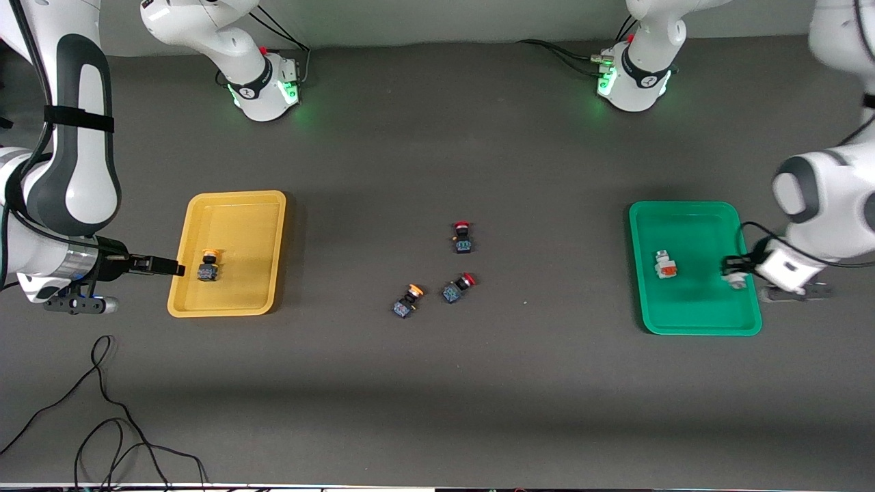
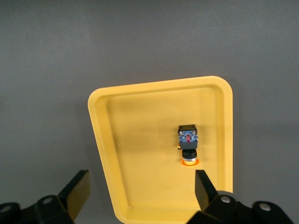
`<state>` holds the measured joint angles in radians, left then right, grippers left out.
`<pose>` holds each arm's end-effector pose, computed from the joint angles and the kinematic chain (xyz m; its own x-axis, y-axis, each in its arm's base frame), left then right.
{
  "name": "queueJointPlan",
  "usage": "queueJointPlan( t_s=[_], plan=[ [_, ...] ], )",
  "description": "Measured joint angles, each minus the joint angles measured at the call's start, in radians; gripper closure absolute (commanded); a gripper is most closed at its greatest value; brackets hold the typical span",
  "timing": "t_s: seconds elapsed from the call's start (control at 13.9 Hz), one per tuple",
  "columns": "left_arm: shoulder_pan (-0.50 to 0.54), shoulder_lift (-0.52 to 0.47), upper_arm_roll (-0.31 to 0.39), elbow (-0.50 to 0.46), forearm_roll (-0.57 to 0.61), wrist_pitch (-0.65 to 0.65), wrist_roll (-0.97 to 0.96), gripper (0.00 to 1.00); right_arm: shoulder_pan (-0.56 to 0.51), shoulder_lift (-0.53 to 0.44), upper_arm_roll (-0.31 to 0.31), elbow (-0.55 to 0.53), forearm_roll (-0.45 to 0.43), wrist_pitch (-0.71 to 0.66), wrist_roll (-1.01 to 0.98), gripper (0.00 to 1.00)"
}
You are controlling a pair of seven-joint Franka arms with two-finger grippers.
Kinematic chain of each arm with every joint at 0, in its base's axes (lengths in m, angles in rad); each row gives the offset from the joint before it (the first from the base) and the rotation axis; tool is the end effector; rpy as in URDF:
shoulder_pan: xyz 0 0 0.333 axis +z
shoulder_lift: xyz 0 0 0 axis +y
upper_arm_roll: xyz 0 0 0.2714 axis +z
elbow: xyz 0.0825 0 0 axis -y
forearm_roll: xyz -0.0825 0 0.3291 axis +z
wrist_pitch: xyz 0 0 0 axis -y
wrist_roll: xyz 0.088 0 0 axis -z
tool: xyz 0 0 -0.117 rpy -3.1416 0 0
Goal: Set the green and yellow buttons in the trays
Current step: 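Place the green-capped button in the green tray while the right gripper returns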
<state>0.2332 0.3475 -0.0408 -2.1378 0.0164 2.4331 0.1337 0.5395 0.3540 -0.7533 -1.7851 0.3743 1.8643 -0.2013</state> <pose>0.5084 0.0990 0.2284 0.9976 0.0477 -0.0508 0.0483 -0.9988 0.0108 0.5464 -0.0604 0.3612 0.9804 -0.1307 -0.1477 -0.1498 -0.9805 -0.1268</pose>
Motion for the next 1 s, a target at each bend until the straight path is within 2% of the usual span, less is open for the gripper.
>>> queueJointPlan(
  t_s=[0.07, 0.14, 0.22, 0.29, 0.43, 0.57, 0.79, 1.0],
  plan=[
    [-0.001, 0.017, -0.004, -0.021, 0.005, 0.021, 0.0, 0.62, 0.0, 0.0, 0.01, 0.013, 0.0, 0.0, 0.042, 0.0],
    [-0.001, 0.032, -0.005, -0.024, 0.009, 0.025, 0.0, 0.41, -0.005, -0.002, 0.04, 0.032, 0.0, -0.003, 0.102, 0.0],
    [-0.001, 0.038, -0.005, -0.023, 0.011, 0.025, 0.0, 0.07, -0.021, -0.002, 0.098, 0.056, -0.002, -0.008, 0.182, 0.0],
    [-0.001, 0.039, -0.005, -0.02, 0.013, 0.025, 0.001, 0.0, -0.044, -0.002, 0.175, 0.083, -0.004, -0.01, 0.276, 0.0],
    [-0.001, 0.039, -0.005, 0.006, 0.015, -0.005, 0.021, 0.0, -0.078, 0.005, 0.311, 0.132, -0.024, -0.01, 0.445, 0.0],
    [-0.001, 0.037, -0.005, 0.086, 0.015, -0.133, 0.04, 0.0, -0.09, 0.033, 0.411, 0.183, -0.072, -0.01, 0.599, 0.0],
    [0.0, 0.011, -0.005, 0.293, 0.015, -0.44, 0.069, 0.0, -0.091, 0.107, 0.521, 0.269, -0.109, -0.003, 0.818, 0.0],
    [0.0, -0.04, -0.004, 0.491, 0.016, -0.731, 0.081, 0.0, -0.083, 0.2, 0.593, 0.357, -0.113, 0.061, 0.989, 0.0]
  ],
)
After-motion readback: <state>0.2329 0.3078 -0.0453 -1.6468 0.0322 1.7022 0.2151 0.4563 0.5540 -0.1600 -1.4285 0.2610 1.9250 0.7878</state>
